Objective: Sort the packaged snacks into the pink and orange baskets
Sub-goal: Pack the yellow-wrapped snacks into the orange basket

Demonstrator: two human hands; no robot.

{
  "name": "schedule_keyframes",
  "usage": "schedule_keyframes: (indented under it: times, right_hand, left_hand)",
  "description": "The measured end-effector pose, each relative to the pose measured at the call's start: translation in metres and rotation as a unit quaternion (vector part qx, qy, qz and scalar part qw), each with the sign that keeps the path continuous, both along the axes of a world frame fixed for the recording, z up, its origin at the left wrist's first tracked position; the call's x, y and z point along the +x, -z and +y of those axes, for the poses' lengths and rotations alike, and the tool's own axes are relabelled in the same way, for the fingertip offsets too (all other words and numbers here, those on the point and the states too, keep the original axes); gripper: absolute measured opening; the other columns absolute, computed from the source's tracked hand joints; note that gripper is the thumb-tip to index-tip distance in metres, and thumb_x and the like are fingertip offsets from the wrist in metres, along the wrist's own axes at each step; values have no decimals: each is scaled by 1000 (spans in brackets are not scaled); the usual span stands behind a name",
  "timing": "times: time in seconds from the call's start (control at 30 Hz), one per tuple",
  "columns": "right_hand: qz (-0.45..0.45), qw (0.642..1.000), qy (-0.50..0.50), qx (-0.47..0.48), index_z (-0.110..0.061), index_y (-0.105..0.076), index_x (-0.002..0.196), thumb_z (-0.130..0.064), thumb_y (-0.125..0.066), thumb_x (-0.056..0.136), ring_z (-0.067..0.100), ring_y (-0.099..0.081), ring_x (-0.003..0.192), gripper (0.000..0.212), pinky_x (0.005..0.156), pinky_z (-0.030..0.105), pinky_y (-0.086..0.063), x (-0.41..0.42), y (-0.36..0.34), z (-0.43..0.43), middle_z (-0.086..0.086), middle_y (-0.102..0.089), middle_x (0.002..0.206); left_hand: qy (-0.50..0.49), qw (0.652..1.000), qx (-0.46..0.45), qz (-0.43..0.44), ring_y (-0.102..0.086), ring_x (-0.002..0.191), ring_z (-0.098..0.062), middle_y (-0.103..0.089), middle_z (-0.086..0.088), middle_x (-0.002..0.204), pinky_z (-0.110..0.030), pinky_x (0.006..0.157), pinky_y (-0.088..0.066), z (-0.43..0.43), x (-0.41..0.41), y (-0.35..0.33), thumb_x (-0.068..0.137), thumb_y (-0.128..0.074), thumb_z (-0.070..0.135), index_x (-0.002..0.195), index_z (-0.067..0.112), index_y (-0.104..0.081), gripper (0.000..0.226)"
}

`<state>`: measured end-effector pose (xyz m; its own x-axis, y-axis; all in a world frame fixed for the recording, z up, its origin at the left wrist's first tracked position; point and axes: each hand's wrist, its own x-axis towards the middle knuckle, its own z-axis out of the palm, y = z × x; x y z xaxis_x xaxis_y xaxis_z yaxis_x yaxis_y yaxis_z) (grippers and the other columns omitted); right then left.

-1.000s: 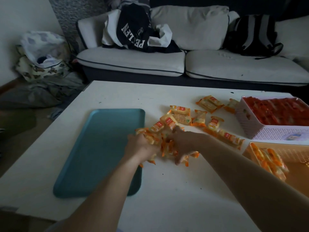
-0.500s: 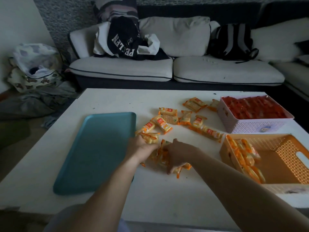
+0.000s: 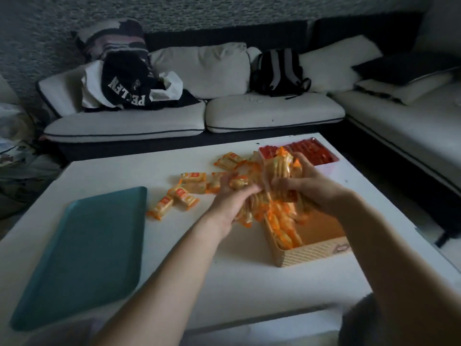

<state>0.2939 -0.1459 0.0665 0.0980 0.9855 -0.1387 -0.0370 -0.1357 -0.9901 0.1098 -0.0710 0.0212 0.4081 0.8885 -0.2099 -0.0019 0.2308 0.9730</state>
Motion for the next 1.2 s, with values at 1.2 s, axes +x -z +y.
schedule_keyframes:
  times: [1.2]
  right_hand:
    - [-583,812,-24,-5,-24,-64,123,-15,-72,88,16,-63,90,37,62,20,-55,96,73,4,-1,-65,110]
  left_hand:
    - [144,782,404,453,-62,108,-19,-63,7,117,-32,80,-52,17,99,50,93,-68,24,124,34,-64,34]
